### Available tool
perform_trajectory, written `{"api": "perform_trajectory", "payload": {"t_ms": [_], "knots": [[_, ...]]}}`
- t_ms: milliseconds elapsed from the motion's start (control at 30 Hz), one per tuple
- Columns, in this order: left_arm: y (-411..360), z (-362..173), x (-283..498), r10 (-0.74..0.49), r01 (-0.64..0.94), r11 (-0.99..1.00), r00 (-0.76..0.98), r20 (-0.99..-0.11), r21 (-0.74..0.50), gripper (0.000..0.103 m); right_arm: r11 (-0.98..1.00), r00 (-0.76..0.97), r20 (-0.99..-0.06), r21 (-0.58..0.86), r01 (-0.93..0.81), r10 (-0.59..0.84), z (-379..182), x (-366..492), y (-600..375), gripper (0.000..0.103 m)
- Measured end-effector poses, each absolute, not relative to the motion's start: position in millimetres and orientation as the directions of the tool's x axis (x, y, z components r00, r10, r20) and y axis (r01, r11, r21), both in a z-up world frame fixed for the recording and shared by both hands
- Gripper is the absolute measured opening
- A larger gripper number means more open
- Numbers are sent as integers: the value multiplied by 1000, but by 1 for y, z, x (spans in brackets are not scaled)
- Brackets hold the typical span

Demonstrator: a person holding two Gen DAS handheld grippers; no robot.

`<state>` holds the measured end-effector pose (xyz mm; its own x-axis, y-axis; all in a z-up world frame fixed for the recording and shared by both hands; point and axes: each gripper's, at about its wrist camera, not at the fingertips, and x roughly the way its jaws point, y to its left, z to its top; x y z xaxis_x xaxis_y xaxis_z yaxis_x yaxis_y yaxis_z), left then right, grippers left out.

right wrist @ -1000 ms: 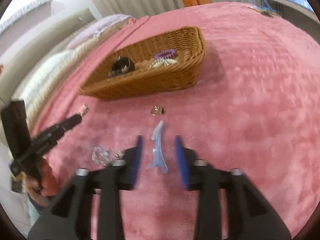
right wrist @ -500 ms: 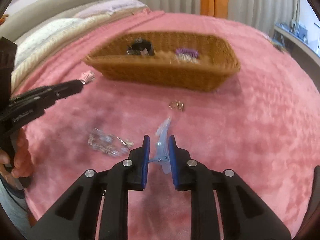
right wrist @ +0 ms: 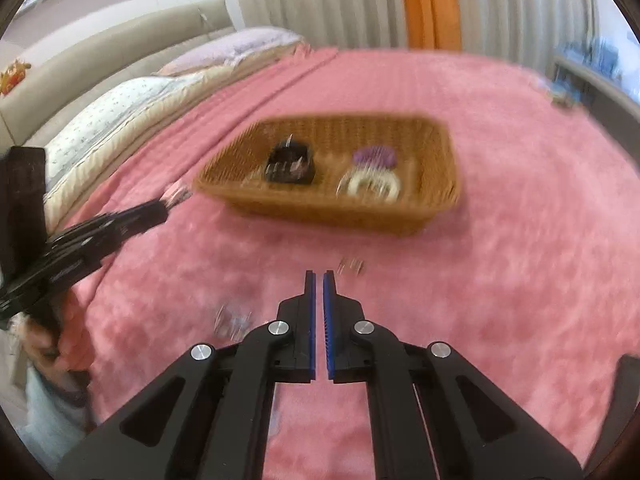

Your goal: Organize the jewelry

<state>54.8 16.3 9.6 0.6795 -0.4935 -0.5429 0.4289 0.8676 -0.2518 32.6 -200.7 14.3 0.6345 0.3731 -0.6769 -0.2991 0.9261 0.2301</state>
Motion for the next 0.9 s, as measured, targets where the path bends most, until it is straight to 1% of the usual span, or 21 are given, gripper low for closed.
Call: {"api": "perform_trajectory", "payload": {"t_ms": [33, 67, 167, 267, 333, 367, 433, 467, 500, 667, 700, 733, 767, 833, 900], "knots": [[17, 8, 55, -492, 428, 868, 676, -548, -252, 11, 902, 589, -685, 285, -324, 428, 5, 29, -199, 4], [18, 6, 54, -492, 429, 868, 674, -551, -251, 11, 893, 561, -698, 299, -337, 445, -3, 24, -196, 4], [20, 6, 53, -498, 432, 865, 673, -548, -256, 11, 910, 538, -746, 232, -343, 393, -23, 8, -177, 4], [19, 9, 48, -506, 442, 860, 673, -539, -254, 11, 917, 542, -756, 199, -345, 367, -30, -1, -166, 4], [19, 9, 46, -509, 447, 858, 672, -538, -254, 11, 926, 559, -755, 170, -337, 342, -29, -4, -164, 7], [19, 9, 46, -511, 449, 857, 671, -538, -255, 11, 928, 567, -753, 163, -334, 336, -28, -6, -164, 10], [20, 9, 46, -515, 452, 854, 667, -538, -258, 11, 934, 576, -751, 154, -321, 322, -26, -7, -166, 26], [20, 9, 46, -517, 452, 853, 665, -538, -261, 11, 936, 584, -746, 152, -318, 320, -24, -8, -166, 45], [20, 9, 47, -519, 453, 852, 664, -538, -263, 11, 938, 598, -737, 145, -315, 315, -22, -10, -167, 53], [20, 10, 45, -526, 460, 848, 663, -533, -264, 11, 949, 592, -762, 92, -303, 263, -32, -6, -157, 51], [20, 10, 45, -527, 461, 847, 663, -532, -264, 11, 953, 584, -776, 74, -293, 240, -37, -2, -155, 48], [20, 10, 45, -525, 460, 848, 662, -535, -263, 11, 956, 578, -785, 61, -287, 223, -41, 0, -153, 41], [20, 10, 45, -523, 461, 849, 660, -539, -259, 11, 959, 574, -791, 51, -280, 210, -45, 2, -151, 37], [22, 7, 48, -508, 453, 856, 649, -566, -248, 11, 959, 580, -789, 43, -279, 204, -45, 2, -150, 37], [30, -1, 54, -516, 444, 851, 609, -602, -280, 12, 960, 584, -789, 28, -280, 193, -45, 2, -149, 36]]}}
